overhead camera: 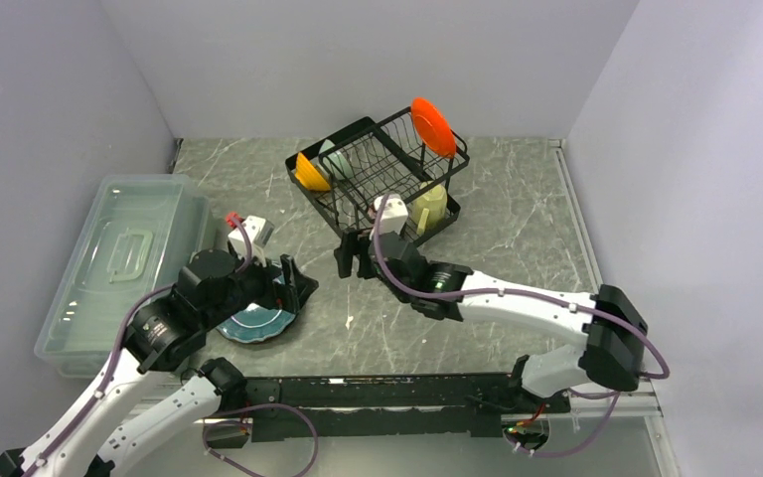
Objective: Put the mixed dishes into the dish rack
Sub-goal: Move the dish rack to the center of the board.
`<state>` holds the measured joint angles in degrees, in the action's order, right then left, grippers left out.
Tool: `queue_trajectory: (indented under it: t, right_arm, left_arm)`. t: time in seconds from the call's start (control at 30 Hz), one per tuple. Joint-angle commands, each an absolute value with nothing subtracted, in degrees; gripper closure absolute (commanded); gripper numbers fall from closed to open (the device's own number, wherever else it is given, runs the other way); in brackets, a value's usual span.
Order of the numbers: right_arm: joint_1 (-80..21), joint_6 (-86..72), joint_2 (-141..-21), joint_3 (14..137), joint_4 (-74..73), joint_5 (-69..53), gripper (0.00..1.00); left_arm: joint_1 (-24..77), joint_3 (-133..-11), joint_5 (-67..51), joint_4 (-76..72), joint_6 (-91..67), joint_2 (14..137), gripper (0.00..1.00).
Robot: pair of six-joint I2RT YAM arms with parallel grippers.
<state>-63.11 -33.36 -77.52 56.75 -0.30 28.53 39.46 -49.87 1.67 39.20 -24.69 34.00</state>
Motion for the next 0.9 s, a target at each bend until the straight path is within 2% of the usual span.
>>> queue_trajectory:
  t: [0.0, 0.53, 0.87]
  right_arm:
    - [-63.54, -35.37, -81.73, 61.13, -2.59, 35.33, 0.2]
    - [-63.54, -25.62, -94.35, 56.23, 24.07, 47.83, 0.4]
    - [-63.46, -12.83, -101.08, 54.28, 42.87, 53.67, 0.51]
  left_arm:
    - [39.46, -50.0, 2.43, 40.47, -23.07, 31.99, 0.01]
    - [39.42, -47.68, 1.64, 41.12, -22.67, 26.72, 0.01]
    - [39.46, -47.51, 1.07, 41.06, -22.51, 25.71, 0.01]
